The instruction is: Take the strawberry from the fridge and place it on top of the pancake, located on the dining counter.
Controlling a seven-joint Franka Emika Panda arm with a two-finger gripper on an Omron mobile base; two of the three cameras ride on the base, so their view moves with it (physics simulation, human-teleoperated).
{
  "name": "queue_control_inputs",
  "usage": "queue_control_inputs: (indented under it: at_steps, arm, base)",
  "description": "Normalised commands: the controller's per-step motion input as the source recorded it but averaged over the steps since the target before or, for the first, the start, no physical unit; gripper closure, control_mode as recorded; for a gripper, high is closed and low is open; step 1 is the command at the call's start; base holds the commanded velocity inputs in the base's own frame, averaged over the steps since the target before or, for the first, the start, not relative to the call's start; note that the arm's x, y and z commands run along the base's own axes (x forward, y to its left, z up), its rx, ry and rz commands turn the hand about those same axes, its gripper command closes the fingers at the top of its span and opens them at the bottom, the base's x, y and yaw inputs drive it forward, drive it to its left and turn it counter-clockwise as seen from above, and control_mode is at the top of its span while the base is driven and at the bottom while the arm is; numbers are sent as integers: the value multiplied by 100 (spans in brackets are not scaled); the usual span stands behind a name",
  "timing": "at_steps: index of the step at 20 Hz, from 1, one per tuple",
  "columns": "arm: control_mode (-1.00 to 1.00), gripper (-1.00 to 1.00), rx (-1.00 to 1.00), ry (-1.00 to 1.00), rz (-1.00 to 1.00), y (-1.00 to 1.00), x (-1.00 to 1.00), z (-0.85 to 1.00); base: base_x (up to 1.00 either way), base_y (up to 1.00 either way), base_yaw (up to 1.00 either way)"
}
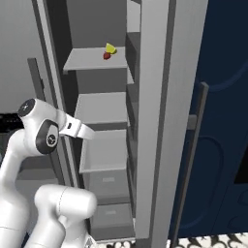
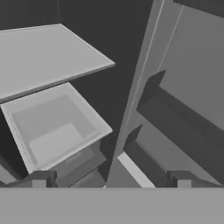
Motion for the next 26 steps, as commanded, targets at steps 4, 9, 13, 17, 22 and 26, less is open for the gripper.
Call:
queue_control_inputs:
  at_steps: [4, 9, 13, 17, 22, 26]
  arm:
    - [100, -100, 0, 0, 0, 0, 0, 0]
    - [-100, -100, 13, -5, 0, -2, 5, 23]
    - [-100, -100, 32, -11, 11, -12, 44, 93]
    - [-100, -100, 25, -11, 7, 0, 50, 97]
    - [-100, -100, 23, -19, 0, 1, 51, 75]
    - [-100, -100, 9, -31, 7, 0, 32, 91]
  base:
    - [56, 7, -7]
    - [16, -4, -3]
    - [0, 0, 0]
    - [0, 0, 0]
    - [0, 0, 0]
    - [0, 0, 0]
